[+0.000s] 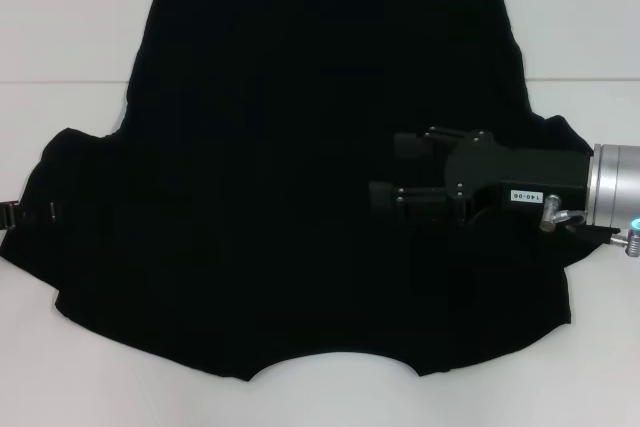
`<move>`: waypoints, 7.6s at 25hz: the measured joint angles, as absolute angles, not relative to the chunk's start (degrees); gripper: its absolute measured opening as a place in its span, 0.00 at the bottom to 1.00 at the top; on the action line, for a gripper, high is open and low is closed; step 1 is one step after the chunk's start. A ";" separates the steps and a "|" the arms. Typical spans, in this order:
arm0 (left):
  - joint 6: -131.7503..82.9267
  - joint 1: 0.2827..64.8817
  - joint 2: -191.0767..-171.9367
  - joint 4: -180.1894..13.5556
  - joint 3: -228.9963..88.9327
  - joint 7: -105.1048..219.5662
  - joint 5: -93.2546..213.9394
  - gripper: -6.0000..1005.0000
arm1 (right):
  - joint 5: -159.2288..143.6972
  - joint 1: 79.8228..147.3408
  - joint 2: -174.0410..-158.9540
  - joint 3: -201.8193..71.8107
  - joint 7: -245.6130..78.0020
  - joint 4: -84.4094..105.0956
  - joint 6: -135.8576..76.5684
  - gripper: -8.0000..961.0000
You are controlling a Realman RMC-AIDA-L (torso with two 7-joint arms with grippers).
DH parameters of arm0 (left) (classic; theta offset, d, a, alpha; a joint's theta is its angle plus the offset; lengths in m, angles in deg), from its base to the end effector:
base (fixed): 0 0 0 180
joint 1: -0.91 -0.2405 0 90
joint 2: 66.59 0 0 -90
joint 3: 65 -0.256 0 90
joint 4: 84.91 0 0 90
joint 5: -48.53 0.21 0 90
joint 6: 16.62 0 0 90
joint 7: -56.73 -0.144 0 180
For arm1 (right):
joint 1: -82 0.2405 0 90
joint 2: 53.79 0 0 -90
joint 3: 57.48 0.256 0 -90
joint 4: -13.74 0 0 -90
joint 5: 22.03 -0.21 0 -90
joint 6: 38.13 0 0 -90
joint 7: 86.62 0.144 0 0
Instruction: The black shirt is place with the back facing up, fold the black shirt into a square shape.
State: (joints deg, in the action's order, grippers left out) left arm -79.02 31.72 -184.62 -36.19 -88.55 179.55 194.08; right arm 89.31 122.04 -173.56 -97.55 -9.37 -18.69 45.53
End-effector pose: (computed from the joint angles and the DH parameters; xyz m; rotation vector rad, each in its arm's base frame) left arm -0.3698 0.3620 0.0839 -1.8558 -1.4218 -0.2134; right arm 0.2076 0.3726 -0.0184 -2.7339 0.4838 0.7792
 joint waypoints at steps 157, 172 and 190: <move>-83.90 35.16 -186.51 -33.76 -97.36 176.38 184.05 0.01 | 89.06 120.82 -173.49 -97.22 -9.45 -18.69 46.17 0.93; -86.72 35.02 -189.51 -40.27 -99.47 165.44 177.09 0.01 | 89.06 120.32 -173.49 -97.15 -9.87 -18.37 46.58 0.93; -83.41 35.92 -189.28 -43.39 -99.12 165.28 176.22 0.32 | 89.06 120.79 -173.17 -96.85 -10.21 -18.48 46.33 0.93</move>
